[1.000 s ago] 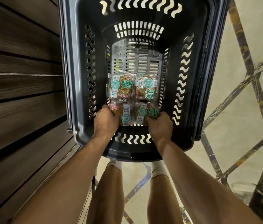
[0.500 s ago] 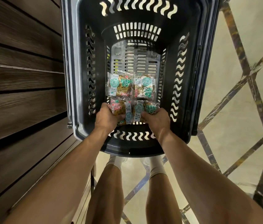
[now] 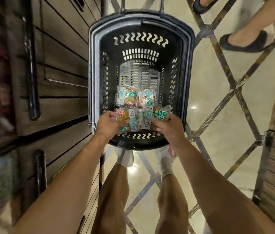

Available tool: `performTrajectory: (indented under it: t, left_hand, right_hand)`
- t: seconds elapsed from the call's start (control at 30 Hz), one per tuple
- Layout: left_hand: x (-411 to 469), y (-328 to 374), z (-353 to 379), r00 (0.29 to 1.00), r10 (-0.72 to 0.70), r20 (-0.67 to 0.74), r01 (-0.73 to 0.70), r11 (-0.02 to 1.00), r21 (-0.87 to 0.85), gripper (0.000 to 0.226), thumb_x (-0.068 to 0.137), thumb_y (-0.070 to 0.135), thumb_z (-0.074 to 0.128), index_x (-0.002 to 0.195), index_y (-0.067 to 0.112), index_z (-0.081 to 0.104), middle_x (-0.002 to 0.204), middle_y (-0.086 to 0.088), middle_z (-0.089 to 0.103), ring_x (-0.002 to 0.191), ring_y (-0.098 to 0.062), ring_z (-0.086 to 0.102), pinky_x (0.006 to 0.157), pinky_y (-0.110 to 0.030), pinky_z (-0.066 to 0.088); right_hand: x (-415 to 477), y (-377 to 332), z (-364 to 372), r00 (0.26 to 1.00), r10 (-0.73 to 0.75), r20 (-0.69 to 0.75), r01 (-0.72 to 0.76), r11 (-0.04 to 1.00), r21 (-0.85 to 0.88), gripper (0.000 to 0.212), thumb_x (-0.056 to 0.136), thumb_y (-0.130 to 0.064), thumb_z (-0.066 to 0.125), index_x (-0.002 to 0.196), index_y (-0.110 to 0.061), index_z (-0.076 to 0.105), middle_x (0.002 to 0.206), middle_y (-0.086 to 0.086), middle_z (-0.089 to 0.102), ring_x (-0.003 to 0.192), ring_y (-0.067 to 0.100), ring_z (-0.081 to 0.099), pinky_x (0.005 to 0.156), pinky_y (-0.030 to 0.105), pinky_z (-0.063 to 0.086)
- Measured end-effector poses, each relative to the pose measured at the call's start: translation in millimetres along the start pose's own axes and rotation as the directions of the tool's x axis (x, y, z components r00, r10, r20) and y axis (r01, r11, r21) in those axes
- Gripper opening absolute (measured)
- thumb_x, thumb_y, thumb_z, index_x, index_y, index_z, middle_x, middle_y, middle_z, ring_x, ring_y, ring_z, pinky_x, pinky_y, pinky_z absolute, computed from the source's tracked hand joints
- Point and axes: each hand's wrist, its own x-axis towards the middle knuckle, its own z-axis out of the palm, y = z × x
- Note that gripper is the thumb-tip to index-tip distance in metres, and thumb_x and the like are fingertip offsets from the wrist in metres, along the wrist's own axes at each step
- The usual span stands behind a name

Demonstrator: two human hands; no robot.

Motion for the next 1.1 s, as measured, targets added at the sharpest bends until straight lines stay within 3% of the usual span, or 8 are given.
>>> performTrajectory:
  t: [0.1,0.2,0.33,0.43,0.6,0.93,1.03,1.1]
  left_hand:
    - [-63.3,33.0,-15.8,0.999,0.022,0.045,-0.016,0.993,-0.119,0.053,0.074,0.017,0.094,0.115,0.005,0.062,0.104,-0.009,0.079,0.095,-0.029,0.078,0.086,-0.05,0.063]
    - [-134.7,74.7,-35.7,0.994,0.072,0.08,-0.048,0.962,-0.268,0.05,0.077,0.013,0.09,0.119,0.003,0.063,0.107,-0.007,0.08,0.102,-0.028,0.077,0.097,-0.051,0.059]
    - [-224.3,129.4,-60.7,0.987,0.155,0.05,-0.118,0.891,-0.439,0.052,0.075,0.023,0.093,0.116,0.004,0.068,0.112,-0.01,0.079,0.105,-0.028,0.076,0.089,-0.041,0.063]
    - [-288.0,161.8,-74.1,0.974,0.227,0.01,-0.19,0.837,-0.513,0.027,0.066,0.029,0.094,0.084,0.018,0.079,0.107,-0.015,0.078,0.106,-0.034,0.075,0.083,-0.04,0.061]
    - [-381.1,195.8,-94.5,0.942,0.327,-0.073,-0.297,0.712,-0.636,0.024,0.091,0.008,0.078,0.082,0.006,0.056,0.107,-0.025,0.069,0.102,-0.044,0.071,0.082,-0.053,0.064]
    - [-516.7,206.6,-177.8,0.847,0.401,-0.347,-0.504,0.403,-0.764,0.052,0.078,0.017,0.091,0.113,0.0,0.058,0.124,-0.024,0.071,0.1,-0.032,0.077,0.069,-0.039,0.065]
    - [-556.5,182.9,-211.6,0.814,0.346,-0.466,-0.577,0.392,-0.717,0.043,0.085,0.017,0.085,0.114,-0.005,0.062,0.116,-0.025,0.071,0.083,-0.028,0.078,0.052,-0.037,0.063]
    - [-580.5,158.7,-234.9,0.804,0.316,-0.504,-0.591,0.335,-0.734,0.048,0.09,0.01,0.079,0.124,-0.018,0.059,0.117,-0.025,0.074,0.093,-0.032,0.077,0.063,-0.043,0.066]
  right_hand:
    - [-52.0,-44.3,-33.1,1.0,-0.002,0.031,-0.001,0.996,0.092,0.027,0.086,-0.025,0.086,0.079,-0.012,0.064,0.075,-0.005,0.067,0.06,-0.005,0.064,0.055,0.007,0.047]
    - [-111.3,-94.2,-61.7,0.995,-0.034,0.096,0.012,0.976,0.218,0.05,0.079,-0.029,0.091,0.11,0.003,0.069,0.101,0.014,0.079,0.087,0.023,0.078,0.076,0.035,0.065]
    - [-186.7,-164.4,-106.0,0.983,-0.157,0.096,0.12,0.942,0.314,0.014,0.091,-0.014,0.08,0.101,-0.007,0.073,0.097,0.01,0.079,0.088,0.025,0.076,0.075,0.034,0.061]
    - [-238.7,-210.6,-131.4,0.957,-0.271,0.104,0.229,0.925,0.304,0.007,0.091,-0.015,0.079,0.094,-0.011,0.074,0.094,0.01,0.077,0.085,0.023,0.072,0.083,0.039,0.059]
    - [-320.0,-273.4,-151.0,0.915,-0.368,0.167,0.311,0.905,0.29,0.049,0.07,-0.043,0.091,0.103,-0.01,0.076,0.105,0.015,0.078,0.097,0.034,0.075,0.096,0.053,0.058]
    - [-430.4,-375.0,-121.1,0.795,-0.474,0.378,0.368,0.873,0.32,0.037,0.088,-0.018,0.082,0.116,-0.006,0.062,0.118,0.017,0.075,0.103,0.032,0.075,0.097,0.049,0.059]
    - [-474.4,-397.6,-87.3,0.711,-0.493,0.501,0.426,0.87,0.251,0.032,0.093,-0.02,0.077,0.117,-0.005,0.063,0.101,0.01,0.08,0.087,0.023,0.077,0.08,0.034,0.063]
    - [-501.8,-406.8,-61.2,0.651,-0.489,0.58,0.458,0.863,0.214,0.045,0.093,-0.023,0.077,0.13,-0.003,0.061,0.111,0.014,0.078,0.088,0.022,0.077,0.073,0.031,0.062]
